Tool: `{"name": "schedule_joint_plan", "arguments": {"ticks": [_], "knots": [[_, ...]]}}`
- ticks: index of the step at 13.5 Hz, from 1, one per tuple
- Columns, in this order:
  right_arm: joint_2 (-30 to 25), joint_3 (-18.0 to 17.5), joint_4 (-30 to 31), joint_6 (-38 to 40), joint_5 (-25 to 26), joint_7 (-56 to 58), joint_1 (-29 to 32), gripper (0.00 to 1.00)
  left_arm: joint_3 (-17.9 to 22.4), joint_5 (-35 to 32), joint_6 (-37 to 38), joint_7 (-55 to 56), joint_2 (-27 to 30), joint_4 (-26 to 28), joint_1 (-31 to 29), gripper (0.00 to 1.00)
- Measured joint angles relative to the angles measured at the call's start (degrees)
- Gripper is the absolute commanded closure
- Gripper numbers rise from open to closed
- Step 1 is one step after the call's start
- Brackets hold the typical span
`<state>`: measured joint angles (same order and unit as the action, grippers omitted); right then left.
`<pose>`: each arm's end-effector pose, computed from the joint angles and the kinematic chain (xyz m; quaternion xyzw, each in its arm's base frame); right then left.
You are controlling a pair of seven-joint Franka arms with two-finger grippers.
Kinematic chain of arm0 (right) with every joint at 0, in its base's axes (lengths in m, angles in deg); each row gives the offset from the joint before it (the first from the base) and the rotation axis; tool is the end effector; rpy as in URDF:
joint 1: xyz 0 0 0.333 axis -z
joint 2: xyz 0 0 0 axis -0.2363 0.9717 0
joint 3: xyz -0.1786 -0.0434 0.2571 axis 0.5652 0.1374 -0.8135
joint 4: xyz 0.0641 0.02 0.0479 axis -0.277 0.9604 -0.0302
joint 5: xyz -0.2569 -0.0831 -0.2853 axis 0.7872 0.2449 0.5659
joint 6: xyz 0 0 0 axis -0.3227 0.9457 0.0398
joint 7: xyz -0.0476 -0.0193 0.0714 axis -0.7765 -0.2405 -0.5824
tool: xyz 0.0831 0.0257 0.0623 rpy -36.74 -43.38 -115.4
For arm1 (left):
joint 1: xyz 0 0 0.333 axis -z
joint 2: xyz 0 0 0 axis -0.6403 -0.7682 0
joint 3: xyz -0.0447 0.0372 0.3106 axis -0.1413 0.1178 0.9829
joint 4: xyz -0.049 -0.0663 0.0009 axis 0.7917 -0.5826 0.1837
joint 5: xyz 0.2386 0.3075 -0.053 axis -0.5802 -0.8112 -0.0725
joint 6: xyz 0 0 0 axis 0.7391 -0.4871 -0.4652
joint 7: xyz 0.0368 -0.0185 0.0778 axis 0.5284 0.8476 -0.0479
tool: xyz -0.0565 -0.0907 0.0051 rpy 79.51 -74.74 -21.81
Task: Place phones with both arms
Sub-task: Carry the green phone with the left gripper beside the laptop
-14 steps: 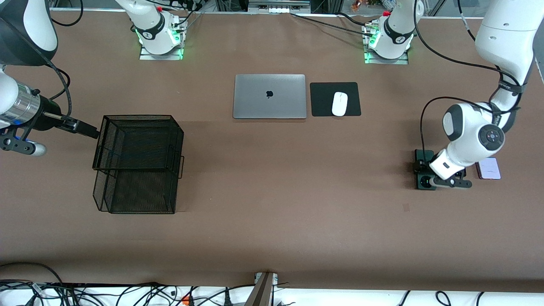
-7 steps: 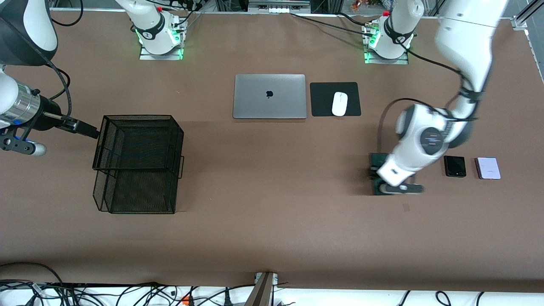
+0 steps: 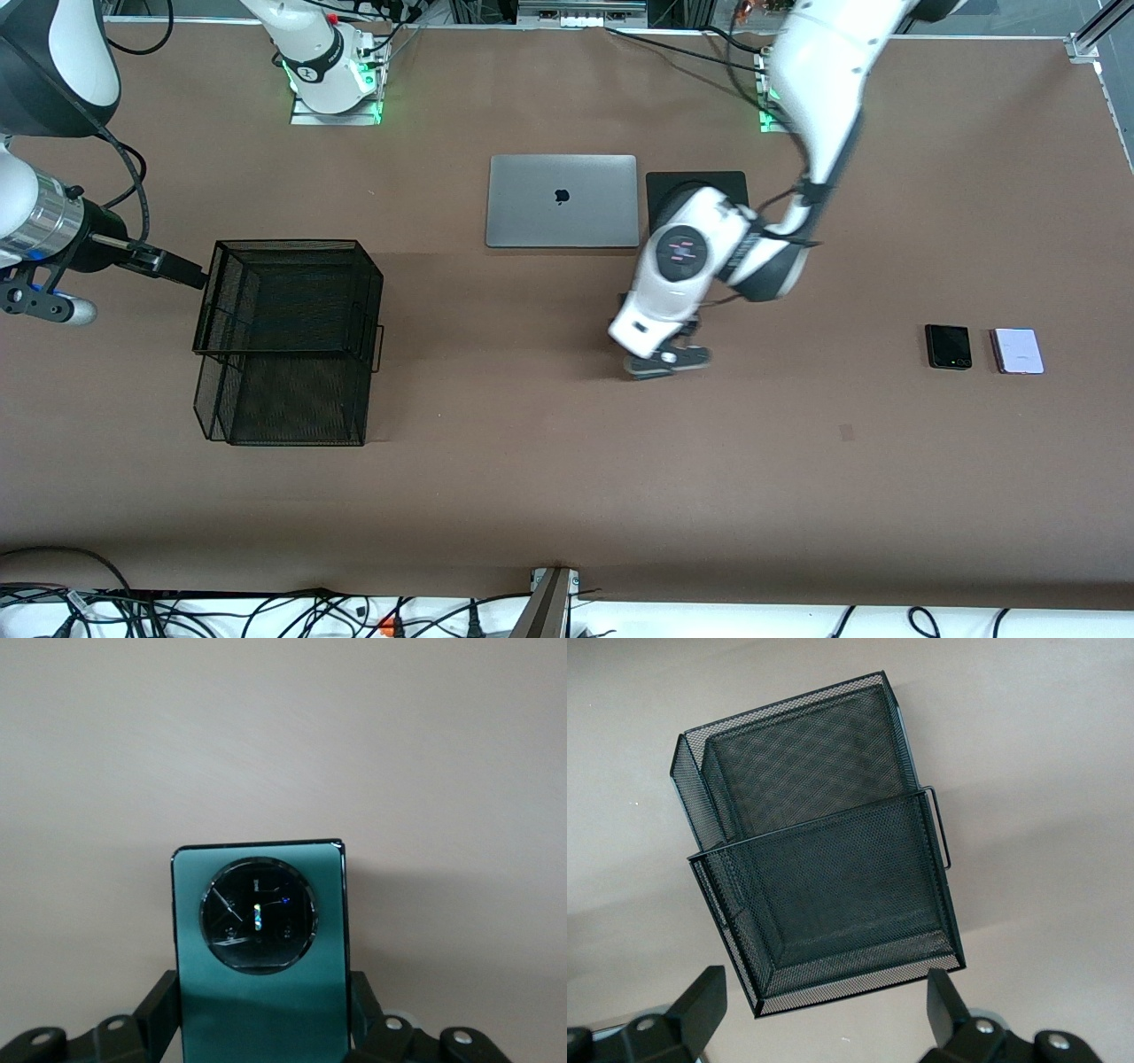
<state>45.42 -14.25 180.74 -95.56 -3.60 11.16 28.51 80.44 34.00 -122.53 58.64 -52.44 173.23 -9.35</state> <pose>0.6052 0.0108 0.5237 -0.9895 0.1383 0.0411 0.0073 0.5768 -0.4118 0.2260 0.9975 0.0700 0.0004 0.0085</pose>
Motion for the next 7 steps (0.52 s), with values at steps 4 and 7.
{"name": "schedule_joint_plan", "arguments": {"ticks": [4,7], "knots": [[0.0,0.0,0.0,0.0,0.0,0.0,0.0,0.00,0.1,0.0,0.0,3.3,-6.2,-7.7,6.2,1.00],[0.0,0.0,0.0,0.1,0.0,0.0,0.0,0.00,0.6,0.0,0.0,4.6,-9.9,-14.1,10.6,1.00]]}}
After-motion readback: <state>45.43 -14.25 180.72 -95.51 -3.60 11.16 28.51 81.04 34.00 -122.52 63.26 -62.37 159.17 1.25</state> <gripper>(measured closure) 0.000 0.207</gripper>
